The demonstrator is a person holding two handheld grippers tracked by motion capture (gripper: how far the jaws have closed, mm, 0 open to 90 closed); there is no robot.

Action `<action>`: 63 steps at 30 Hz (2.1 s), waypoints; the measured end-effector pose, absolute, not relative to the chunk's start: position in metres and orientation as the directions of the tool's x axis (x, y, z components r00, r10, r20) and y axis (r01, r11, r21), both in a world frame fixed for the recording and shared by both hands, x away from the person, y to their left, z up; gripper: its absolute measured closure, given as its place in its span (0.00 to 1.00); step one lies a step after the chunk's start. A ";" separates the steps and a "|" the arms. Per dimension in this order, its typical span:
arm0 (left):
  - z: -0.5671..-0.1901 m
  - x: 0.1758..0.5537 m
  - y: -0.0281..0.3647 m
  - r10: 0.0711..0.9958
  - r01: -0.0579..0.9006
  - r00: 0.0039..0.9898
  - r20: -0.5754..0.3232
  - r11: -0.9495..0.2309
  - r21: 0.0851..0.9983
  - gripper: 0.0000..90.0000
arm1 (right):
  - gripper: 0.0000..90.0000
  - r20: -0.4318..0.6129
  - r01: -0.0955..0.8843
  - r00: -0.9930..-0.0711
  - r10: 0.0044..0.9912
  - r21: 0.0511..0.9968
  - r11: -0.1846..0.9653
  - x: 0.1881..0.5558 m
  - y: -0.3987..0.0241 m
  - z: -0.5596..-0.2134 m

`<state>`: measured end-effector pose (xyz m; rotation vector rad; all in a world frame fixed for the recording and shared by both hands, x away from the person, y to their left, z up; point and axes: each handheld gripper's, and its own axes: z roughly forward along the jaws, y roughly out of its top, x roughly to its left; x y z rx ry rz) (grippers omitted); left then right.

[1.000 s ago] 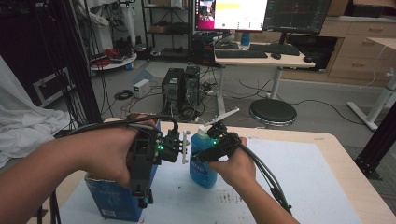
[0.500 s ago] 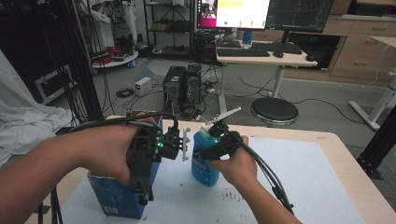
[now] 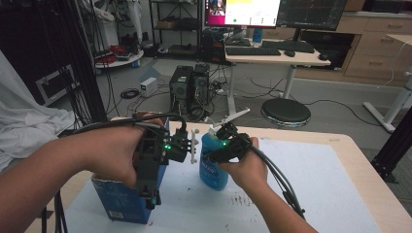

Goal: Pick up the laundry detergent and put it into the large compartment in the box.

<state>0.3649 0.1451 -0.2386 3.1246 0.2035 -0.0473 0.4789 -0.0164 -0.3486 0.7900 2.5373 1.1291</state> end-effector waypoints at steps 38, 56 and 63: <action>-0.241 0.378 0.130 0.127 0.126 0.991 -0.029 -0.992 -0.022 0.02 | 0.49 -0.069 0.195 -0.937 0.341 0.707 0.679 0.441 -0.095 -0.286; -0.242 0.388 0.123 0.134 0.132 0.990 -0.037 -0.991 -0.035 0.02 | 0.49 -0.050 -0.007 -0.998 0.046 0.757 0.654 0.412 -0.109 -0.300; -0.244 0.389 0.122 0.137 0.136 0.990 -0.038 -0.990 -0.032 0.02 | 0.49 -0.033 -0.039 -0.999 -0.023 0.753 0.657 0.406 -0.106 -0.317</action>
